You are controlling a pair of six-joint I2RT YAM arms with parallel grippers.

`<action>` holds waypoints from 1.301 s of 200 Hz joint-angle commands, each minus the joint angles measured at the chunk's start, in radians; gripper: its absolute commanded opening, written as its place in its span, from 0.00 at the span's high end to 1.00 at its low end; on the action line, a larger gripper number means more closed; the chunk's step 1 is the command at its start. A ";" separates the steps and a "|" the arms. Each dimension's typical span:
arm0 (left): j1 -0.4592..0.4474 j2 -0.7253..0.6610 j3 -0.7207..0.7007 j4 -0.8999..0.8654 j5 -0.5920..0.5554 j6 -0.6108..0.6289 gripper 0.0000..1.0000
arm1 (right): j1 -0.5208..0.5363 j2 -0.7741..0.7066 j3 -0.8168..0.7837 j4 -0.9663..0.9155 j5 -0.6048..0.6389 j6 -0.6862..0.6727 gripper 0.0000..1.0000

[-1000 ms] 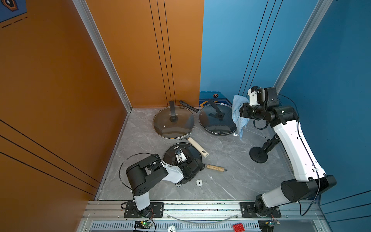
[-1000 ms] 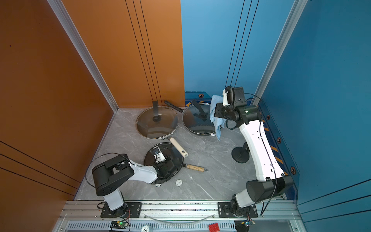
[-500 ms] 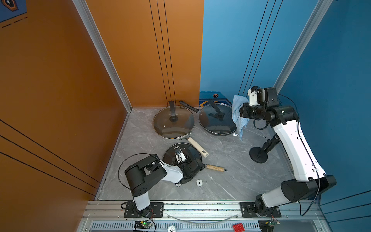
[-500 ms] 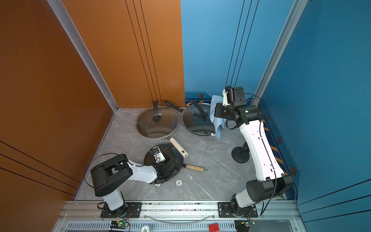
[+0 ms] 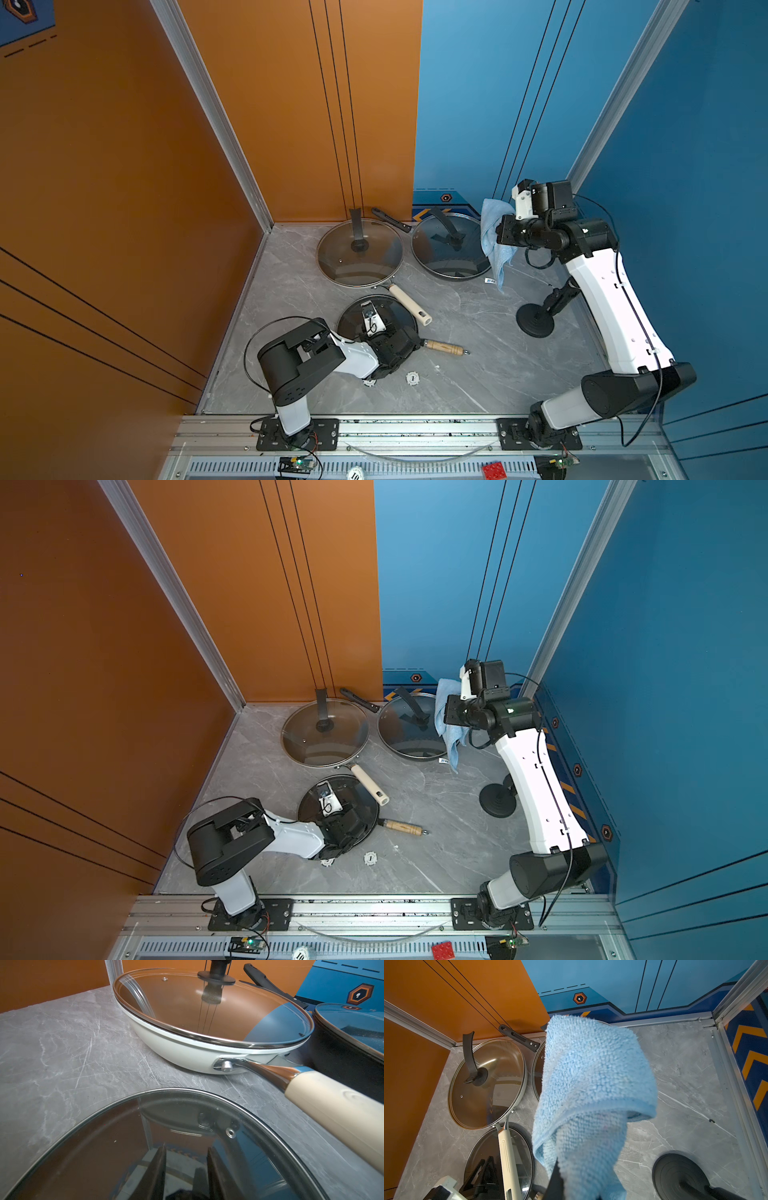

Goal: Wipe the pot lid with a cloth
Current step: Place the pot lid on the cooking pot.

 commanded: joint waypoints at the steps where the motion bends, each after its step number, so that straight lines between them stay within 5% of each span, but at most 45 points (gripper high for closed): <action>1: 0.012 -0.032 -0.028 -0.002 0.044 -0.027 0.67 | 0.002 0.011 0.021 -0.024 -0.006 -0.022 0.96; 135: 0.010 0.043 0.020 -0.006 0.047 -0.012 0.66 | -0.003 0.020 0.027 -0.040 -0.003 -0.047 0.95; 181: -0.001 0.044 0.077 -0.244 -0.019 -0.136 0.65 | -0.005 0.024 0.029 -0.044 -0.008 -0.054 0.95; 260: -0.002 0.060 0.074 -0.246 -0.048 -0.152 0.66 | -0.002 0.056 0.067 -0.058 -0.020 -0.057 0.95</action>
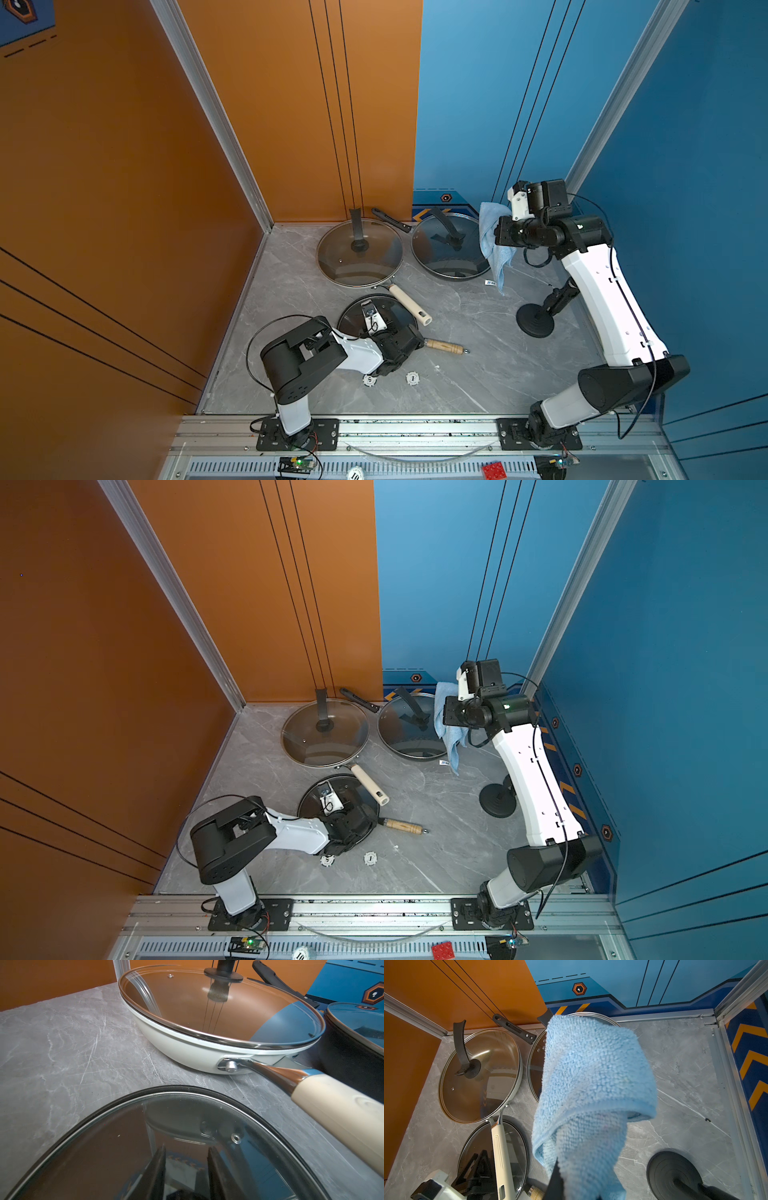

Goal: Wipe the pot lid with a cloth
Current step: Place the pot lid on the cooking pot.

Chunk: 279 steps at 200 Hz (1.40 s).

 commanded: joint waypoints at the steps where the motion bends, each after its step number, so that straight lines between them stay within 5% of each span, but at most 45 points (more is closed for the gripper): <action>1: -0.001 0.035 0.001 -0.070 -0.025 -0.033 0.66 | -0.002 0.013 0.035 -0.027 -0.019 -0.015 0.95; 32: 0.001 0.040 -0.004 -0.069 -0.020 -0.035 0.65 | -0.001 0.017 0.037 -0.026 -0.022 -0.013 0.95; 83: 0.004 -0.018 -0.002 -0.068 0.003 0.022 0.24 | 0.001 0.029 0.044 -0.026 -0.031 -0.013 0.95; 120: 0.006 -0.106 -0.004 -0.060 0.036 0.112 0.09 | 0.009 0.050 0.049 -0.011 -0.050 -0.010 0.95; 158: 0.021 -0.280 -0.005 -0.080 0.125 0.274 0.03 | 0.011 0.073 0.042 0.062 -0.099 0.016 0.95; 200: 0.064 -0.460 0.131 -0.437 0.227 0.451 0.01 | 0.009 0.086 -0.002 0.208 -0.151 0.079 0.95; 223: 0.139 -0.589 0.155 -0.454 0.359 0.561 0.01 | 0.010 0.099 -0.027 0.302 -0.176 0.136 0.95; 246: 0.287 -0.685 0.173 -0.414 0.646 0.610 0.02 | 0.010 0.127 -0.033 0.361 -0.183 0.190 0.95; 279: 0.406 -0.668 0.312 -0.439 0.919 0.698 0.02 | 0.020 0.172 -0.048 0.490 -0.304 0.317 0.95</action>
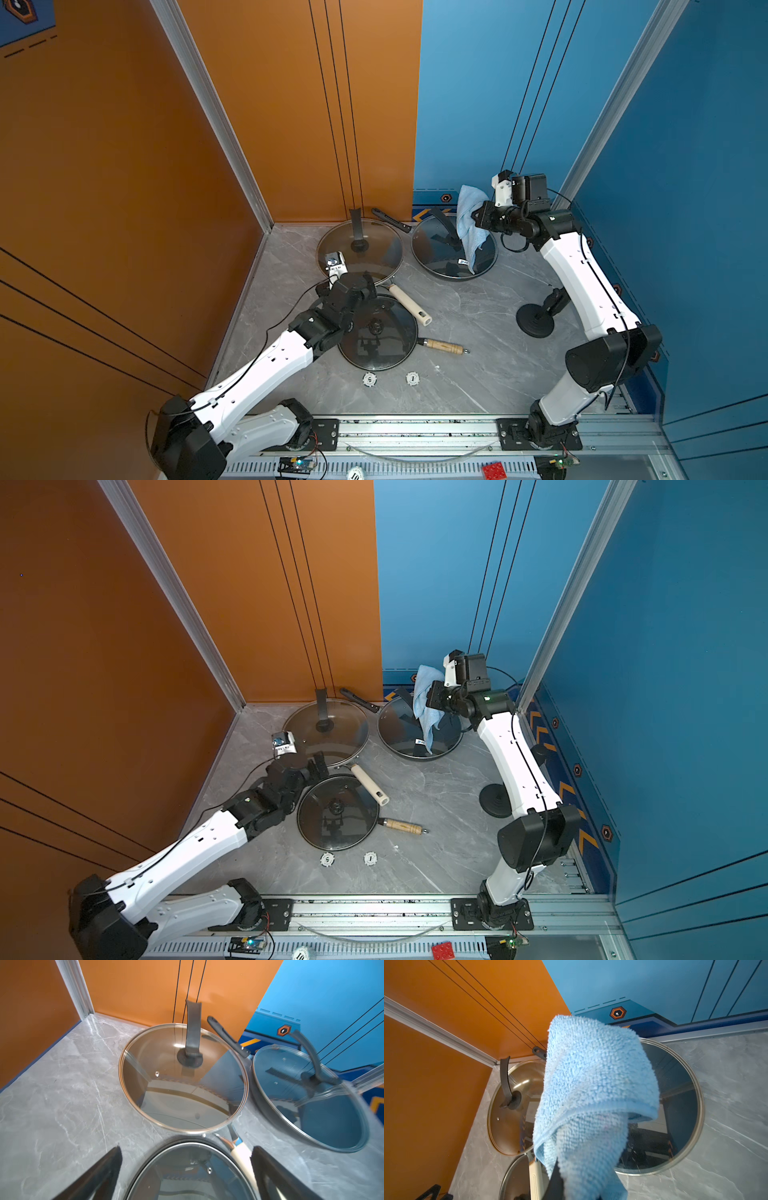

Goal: Wipe the pot lid with a cloth
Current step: Place the pot lid on the cooking pot, then adjust the cleaning item.

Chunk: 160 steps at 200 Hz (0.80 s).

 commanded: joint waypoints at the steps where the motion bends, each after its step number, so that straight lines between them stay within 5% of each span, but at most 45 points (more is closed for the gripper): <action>1: 0.038 0.029 0.107 -0.048 0.291 0.117 0.02 | 0.015 0.036 -0.023 0.156 -0.117 0.133 0.95; 63: 0.016 0.257 0.440 -0.061 0.615 0.308 0.02 | 0.150 0.232 0.117 0.287 -0.509 0.251 0.95; 160: 0.048 0.383 0.521 0.006 0.620 0.363 0.02 | 0.197 0.202 0.087 0.300 -0.495 0.248 0.93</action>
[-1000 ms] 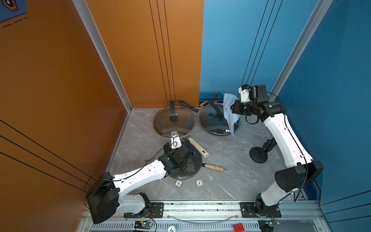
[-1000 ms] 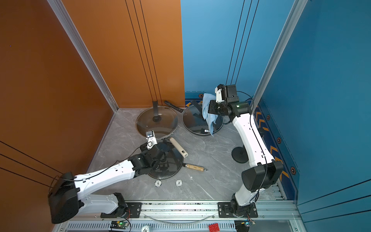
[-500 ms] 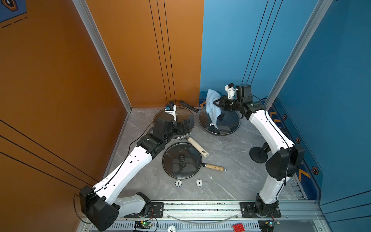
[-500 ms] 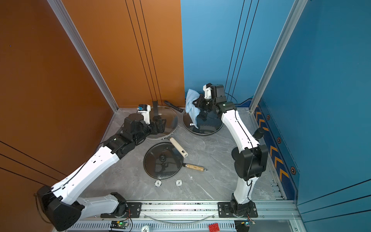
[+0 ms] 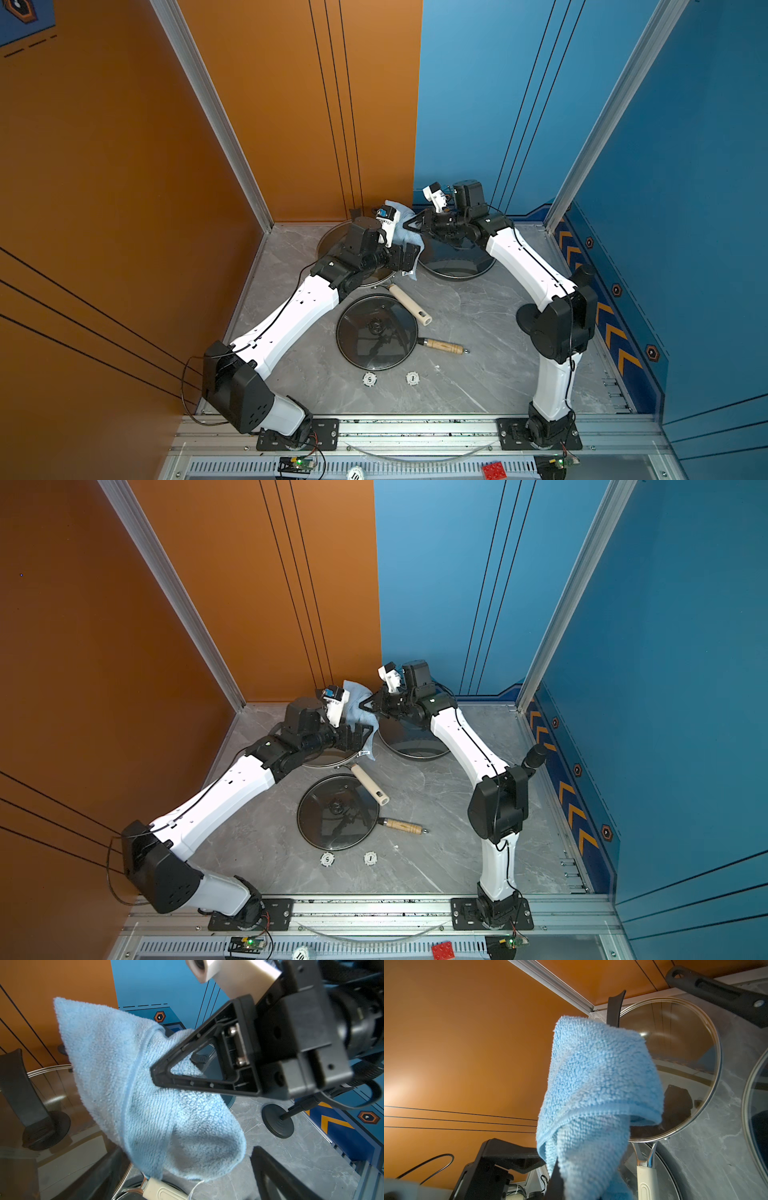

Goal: Wipe the pot lid with a cloth
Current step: Adjust the cleaning item.

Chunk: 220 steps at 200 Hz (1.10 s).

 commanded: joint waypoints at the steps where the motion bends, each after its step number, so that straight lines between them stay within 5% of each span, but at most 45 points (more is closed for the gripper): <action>1: 0.010 -0.003 0.033 0.040 0.005 0.029 0.02 | 0.002 -0.050 0.012 0.034 -0.012 0.009 0.93; 120: 0.053 0.038 0.062 -0.030 0.093 0.157 0.01 | 0.034 -0.096 -0.011 0.013 -0.127 0.012 0.92; 220: 0.081 0.017 0.032 0.060 0.107 0.129 0.32 | 0.029 -0.131 -0.014 -0.056 -0.115 -0.023 0.92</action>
